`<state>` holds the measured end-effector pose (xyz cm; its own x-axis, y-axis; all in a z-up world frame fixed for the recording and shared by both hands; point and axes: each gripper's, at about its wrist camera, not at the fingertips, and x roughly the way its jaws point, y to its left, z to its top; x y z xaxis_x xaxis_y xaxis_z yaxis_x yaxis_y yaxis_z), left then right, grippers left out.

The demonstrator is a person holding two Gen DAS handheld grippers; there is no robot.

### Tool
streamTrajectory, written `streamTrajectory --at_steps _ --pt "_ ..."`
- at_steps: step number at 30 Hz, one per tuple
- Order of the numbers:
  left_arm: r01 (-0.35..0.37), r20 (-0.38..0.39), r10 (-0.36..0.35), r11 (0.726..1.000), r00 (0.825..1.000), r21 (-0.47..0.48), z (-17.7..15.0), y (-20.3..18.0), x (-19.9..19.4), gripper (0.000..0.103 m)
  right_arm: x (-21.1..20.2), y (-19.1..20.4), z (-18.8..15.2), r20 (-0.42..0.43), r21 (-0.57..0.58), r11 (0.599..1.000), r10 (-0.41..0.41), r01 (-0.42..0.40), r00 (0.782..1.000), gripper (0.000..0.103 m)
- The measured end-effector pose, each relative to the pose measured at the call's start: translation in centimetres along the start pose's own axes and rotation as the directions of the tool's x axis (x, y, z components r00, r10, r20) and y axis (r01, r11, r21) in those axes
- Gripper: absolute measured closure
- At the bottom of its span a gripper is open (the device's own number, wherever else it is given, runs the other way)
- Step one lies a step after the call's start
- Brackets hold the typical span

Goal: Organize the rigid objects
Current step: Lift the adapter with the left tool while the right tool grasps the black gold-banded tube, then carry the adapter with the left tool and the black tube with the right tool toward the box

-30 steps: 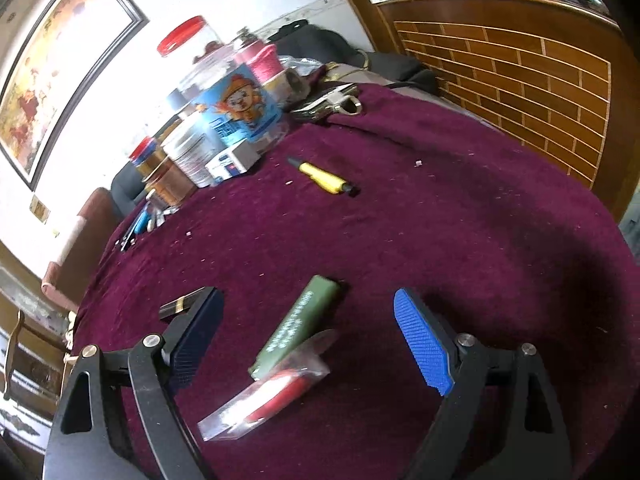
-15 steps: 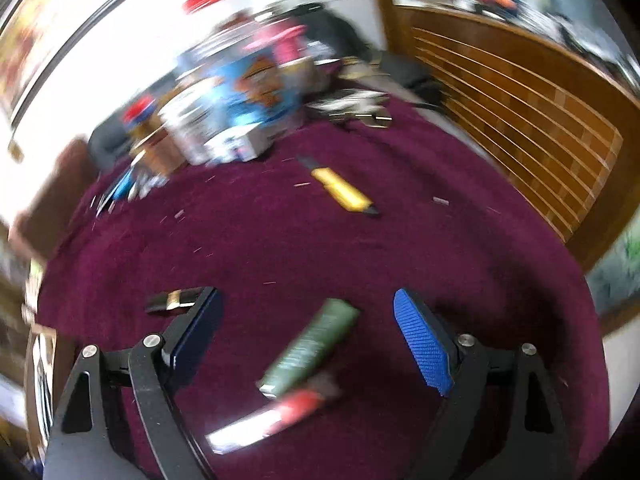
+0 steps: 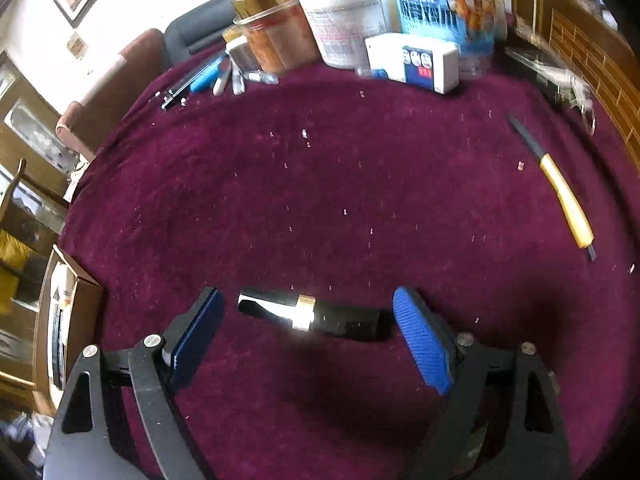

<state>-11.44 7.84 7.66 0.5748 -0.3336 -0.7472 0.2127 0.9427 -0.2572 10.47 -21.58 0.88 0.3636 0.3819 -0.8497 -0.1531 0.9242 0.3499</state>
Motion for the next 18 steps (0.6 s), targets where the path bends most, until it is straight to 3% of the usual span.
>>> streamTrajectory --at_steps 3,6,8,11,13,15,17,18 --pt "0.002 -0.005 -0.002 1.0 1.0 -0.011 0.2 0.5 0.2 0.062 -0.4 0.8 -0.8 -0.051 -0.003 0.995 0.1 -0.1 0.994 0.017" --pt "0.003 -0.003 -0.003 1.0 1.0 -0.014 0.2 0.7 0.1 0.062 -1.9 2.6 -0.6 0.022 -0.088 0.996 -0.032 0.034 0.999 0.017" --pt "0.003 -0.003 -0.003 1.0 1.0 -0.017 0.2 0.8 0.0 0.062 -2.4 3.7 -0.4 0.091 -0.131 0.974 -0.176 0.187 0.98 0.017" --pt "-0.003 0.006 0.003 1.0 1.0 -0.023 0.1 1.1 -0.5 0.062 -1.1 4.9 -0.9 0.048 -0.193 0.963 -0.183 0.189 0.982 0.018" --pt "-0.012 0.013 0.012 1.0 1.0 -0.027 0.1 1.4 -0.9 0.062 0.2 6.0 -1.7 0.033 -0.248 0.942 -0.226 0.227 0.974 0.028" --pt "-0.02 0.02 0.021 0.999 1.0 -0.035 0.0 1.9 -1.5 0.062 1.3 6.1 -1.8 0.007 -0.264 0.93 -0.263 0.256 0.965 0.067" --pt "-0.027 0.029 0.029 0.998 0.999 -0.048 -0.1 2.6 -2.1 0.062 1.5 6.2 -1.9 0.023 -0.254 0.917 -0.311 0.307 0.95 0.078" --pt "-0.035 0.034 0.037 0.998 0.999 -0.057 -0.2 3.0 -2.5 0.062 1.4 6.1 -2.0 0.027 -0.243 0.914 -0.328 0.325 0.944 0.088"
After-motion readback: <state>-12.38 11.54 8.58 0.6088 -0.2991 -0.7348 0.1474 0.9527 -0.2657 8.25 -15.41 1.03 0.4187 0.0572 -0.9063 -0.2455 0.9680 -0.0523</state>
